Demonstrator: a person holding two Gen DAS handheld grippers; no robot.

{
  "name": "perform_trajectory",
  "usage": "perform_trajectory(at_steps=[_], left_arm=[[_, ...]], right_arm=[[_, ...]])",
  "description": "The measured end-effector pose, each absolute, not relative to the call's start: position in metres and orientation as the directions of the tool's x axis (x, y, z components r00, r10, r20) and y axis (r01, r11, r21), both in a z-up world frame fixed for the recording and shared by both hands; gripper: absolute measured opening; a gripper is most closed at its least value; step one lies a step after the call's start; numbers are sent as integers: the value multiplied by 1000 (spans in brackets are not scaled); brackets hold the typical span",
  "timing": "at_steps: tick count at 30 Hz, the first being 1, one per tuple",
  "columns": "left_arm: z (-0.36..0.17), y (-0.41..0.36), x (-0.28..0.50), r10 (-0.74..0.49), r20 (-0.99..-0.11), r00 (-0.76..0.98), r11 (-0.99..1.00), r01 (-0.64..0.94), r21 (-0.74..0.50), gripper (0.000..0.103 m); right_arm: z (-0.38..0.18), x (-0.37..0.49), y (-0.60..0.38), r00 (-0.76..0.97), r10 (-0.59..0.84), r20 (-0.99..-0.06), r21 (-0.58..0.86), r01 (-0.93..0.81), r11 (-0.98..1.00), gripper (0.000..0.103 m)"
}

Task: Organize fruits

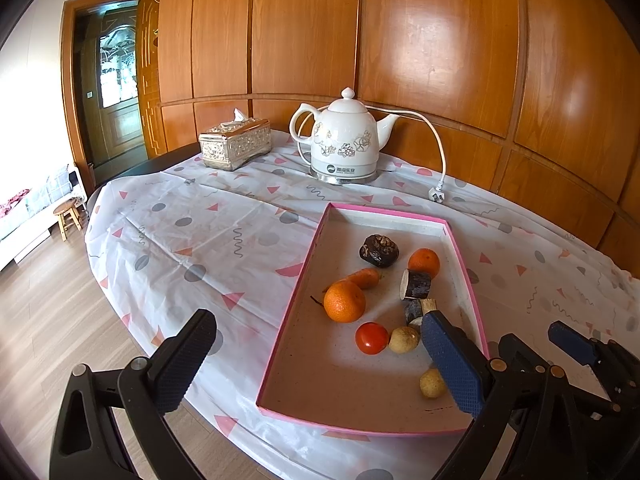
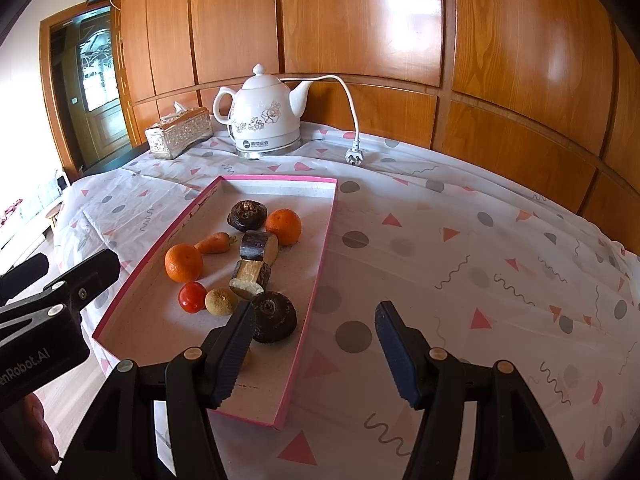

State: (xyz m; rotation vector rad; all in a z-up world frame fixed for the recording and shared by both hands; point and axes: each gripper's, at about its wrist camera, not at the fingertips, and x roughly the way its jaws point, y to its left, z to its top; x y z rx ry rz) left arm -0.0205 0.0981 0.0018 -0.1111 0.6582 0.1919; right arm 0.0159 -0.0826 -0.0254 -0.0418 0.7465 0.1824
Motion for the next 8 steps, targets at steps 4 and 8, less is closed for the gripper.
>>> perform_trajectory(at_steps=[4, 8], left_arm=[[1, 97, -21, 135, -615, 777, 978, -204, -42, 103], [1, 97, -21, 134, -616, 776, 978, -204, -44, 103]], right_arm=[[-26, 16, -83, 718, 151, -679, 29, -179, 983, 63], [-25, 16, -88, 722, 154, -675, 46, -168, 985, 63]])
